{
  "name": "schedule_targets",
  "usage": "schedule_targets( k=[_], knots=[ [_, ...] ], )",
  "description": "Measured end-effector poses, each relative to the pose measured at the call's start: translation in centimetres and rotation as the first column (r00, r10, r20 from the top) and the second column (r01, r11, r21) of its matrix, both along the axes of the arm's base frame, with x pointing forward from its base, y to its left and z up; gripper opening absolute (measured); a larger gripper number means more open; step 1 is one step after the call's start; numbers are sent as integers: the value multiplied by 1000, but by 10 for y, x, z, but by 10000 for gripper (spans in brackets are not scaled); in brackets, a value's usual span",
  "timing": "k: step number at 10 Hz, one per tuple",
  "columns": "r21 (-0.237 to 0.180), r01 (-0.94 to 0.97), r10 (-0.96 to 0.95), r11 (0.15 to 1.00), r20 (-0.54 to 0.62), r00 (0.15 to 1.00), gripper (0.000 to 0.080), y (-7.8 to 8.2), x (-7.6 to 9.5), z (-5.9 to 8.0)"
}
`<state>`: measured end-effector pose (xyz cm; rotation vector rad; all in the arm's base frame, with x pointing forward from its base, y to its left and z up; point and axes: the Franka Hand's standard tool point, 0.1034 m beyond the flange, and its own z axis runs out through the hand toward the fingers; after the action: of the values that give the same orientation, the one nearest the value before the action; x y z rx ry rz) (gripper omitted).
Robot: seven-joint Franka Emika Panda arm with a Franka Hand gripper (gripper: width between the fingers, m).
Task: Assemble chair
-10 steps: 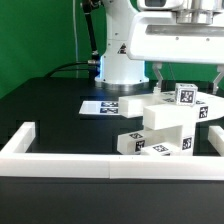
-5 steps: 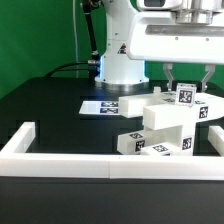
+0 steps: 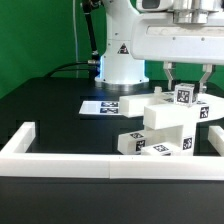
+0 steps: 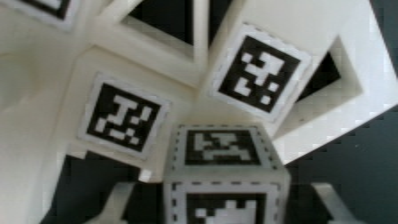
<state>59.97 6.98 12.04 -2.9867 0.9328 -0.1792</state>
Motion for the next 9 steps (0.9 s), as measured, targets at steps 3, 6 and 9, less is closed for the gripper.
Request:
schedule_targets(
  k=[3, 6, 9],
  knots=[
    [27, 228, -228, 973, 3, 974, 284, 0, 0, 0],
    [49, 399, -400, 915, 1, 917, 284, 1, 0, 0],
    [78, 556, -557, 828, -10, 831, 284, 3, 0, 0]
  ],
)
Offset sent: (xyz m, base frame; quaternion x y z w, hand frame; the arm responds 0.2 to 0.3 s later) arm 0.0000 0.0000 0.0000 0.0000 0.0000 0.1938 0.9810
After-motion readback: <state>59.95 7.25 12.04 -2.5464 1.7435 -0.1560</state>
